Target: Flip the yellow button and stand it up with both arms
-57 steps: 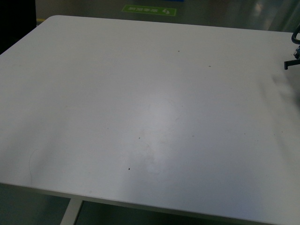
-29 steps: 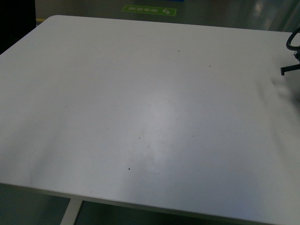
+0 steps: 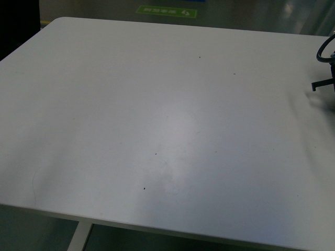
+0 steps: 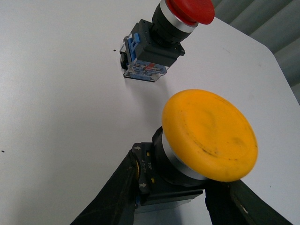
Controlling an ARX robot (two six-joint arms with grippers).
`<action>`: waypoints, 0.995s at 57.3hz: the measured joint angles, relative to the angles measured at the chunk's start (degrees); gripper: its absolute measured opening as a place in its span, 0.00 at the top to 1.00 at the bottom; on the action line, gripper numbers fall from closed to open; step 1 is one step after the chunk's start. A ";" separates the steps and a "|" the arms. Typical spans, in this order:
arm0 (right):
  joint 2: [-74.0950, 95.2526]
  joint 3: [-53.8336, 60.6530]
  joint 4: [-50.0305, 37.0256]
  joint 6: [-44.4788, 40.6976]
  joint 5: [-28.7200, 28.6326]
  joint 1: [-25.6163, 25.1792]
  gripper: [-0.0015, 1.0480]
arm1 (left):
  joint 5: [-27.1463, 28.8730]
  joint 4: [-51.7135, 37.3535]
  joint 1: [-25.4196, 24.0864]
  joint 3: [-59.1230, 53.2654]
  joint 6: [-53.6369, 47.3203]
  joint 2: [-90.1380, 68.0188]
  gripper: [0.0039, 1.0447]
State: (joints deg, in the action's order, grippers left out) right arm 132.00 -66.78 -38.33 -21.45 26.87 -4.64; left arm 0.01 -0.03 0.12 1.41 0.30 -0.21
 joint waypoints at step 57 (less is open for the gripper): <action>-28.55 15.80 7.63 22.29 -18.32 3.67 0.07 | 0.00 0.00 0.00 0.00 0.00 0.00 0.06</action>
State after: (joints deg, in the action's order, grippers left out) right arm 103.46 -50.98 -30.70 0.84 8.56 -0.97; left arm 0.01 -0.03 0.12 1.41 0.30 -0.21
